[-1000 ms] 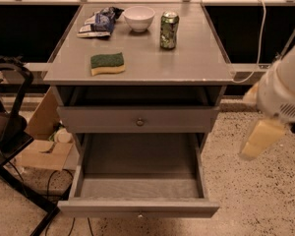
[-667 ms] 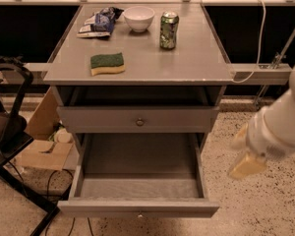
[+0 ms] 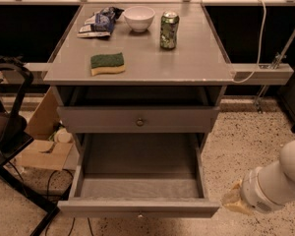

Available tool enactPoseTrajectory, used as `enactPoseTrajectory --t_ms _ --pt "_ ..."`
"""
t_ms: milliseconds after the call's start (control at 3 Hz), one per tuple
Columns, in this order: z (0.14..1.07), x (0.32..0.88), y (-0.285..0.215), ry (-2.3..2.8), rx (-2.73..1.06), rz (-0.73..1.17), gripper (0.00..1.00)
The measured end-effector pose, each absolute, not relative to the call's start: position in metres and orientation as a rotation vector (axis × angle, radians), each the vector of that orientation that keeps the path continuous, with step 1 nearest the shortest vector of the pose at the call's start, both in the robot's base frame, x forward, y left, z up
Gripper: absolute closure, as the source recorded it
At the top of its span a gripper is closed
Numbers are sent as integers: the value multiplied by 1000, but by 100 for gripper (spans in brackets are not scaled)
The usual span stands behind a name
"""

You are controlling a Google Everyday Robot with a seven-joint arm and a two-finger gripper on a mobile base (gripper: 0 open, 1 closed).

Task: Close middle drawer

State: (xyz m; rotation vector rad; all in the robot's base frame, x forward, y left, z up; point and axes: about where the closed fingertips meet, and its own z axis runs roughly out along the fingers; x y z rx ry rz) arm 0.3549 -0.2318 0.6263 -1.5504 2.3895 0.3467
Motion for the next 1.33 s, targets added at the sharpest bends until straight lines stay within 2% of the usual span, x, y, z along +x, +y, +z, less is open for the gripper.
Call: enactPoseTrajectory --t_ms 667,1000,1333 --pt "624 356 -231 2388 -1546 345 100" --pt "589 353 -218 2389 -1554 393 100" --pt "513 342 -188 2413 -1590 462 100"
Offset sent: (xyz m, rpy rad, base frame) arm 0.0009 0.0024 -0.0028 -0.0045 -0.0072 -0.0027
